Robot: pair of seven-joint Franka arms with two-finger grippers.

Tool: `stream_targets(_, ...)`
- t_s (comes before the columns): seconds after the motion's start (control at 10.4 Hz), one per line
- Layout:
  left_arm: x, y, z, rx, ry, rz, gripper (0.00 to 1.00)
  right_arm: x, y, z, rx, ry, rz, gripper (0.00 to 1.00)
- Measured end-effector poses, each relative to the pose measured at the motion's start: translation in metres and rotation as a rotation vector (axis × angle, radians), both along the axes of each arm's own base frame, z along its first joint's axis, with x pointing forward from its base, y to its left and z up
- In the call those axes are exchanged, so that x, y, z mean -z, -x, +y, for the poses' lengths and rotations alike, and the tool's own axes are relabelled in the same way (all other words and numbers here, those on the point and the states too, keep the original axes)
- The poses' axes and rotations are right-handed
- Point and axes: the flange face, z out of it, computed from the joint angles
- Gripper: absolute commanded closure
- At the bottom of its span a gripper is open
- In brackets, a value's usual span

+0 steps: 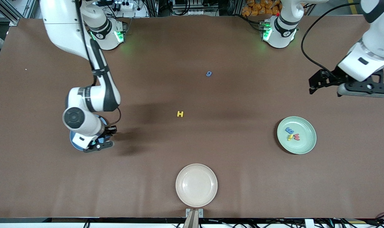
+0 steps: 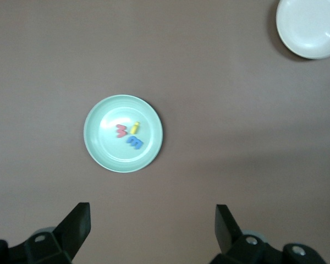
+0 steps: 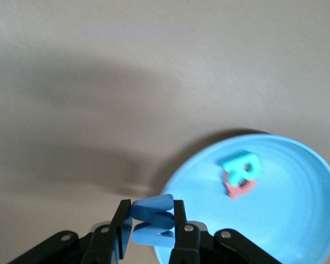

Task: Sort uppercase to blue plate, lowercase to green plate
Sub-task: 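Place the blue W on the blue plate while the left gripper reaches e, then grasp the blue e with the left gripper while the right gripper reaches H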

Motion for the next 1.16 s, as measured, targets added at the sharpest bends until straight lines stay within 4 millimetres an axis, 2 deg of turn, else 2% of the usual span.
stream_targets(0.1,0.008,0.004,-0.023,0.037,-0.003,0.02,0.0,-0.012,0.0,-0.014,-0.02,-0.009,0.014,1.0)
stream_targets(0.19,0.021,0.011,-0.051,0.069,-0.008,0.048,0.0,-0.02,-0.001,-0.028,-0.043,-0.013,0.018,0.87)
stream_targets(0.29,0.038,0.022,-0.083,0.085,-0.016,0.081,0.0,-0.023,-0.002,-0.047,-0.057,-0.015,0.024,0.14)
stream_targets(0.39,0.055,0.035,-0.112,0.084,-0.024,0.106,0.0,-0.021,-0.001,-0.067,-0.06,-0.02,0.04,0.0)
stream_targets(0.48,0.076,0.048,-0.14,0.09,-0.027,0.116,0.0,-0.019,0.001,-0.084,-0.058,-0.027,0.062,0.0)
stream_targets(0.58,0.098,0.061,-0.163,0.099,-0.027,0.115,0.0,-0.019,0.002,-0.093,-0.054,-0.035,0.074,0.0)
stream_targets(0.67,0.124,0.077,-0.185,0.099,-0.025,0.114,0.0,-0.018,0.002,-0.092,-0.05,-0.048,0.075,0.0)
stream_targets(0.96,0.201,0.142,-0.25,0.147,-0.01,0.114,0.0,-0.021,-0.001,-0.066,-0.079,-0.07,0.062,0.0)
stream_targets(1.16,0.243,0.173,-0.268,0.191,0.022,0.099,0.0,-0.034,-0.009,-0.041,-0.106,-0.079,0.03,0.0)
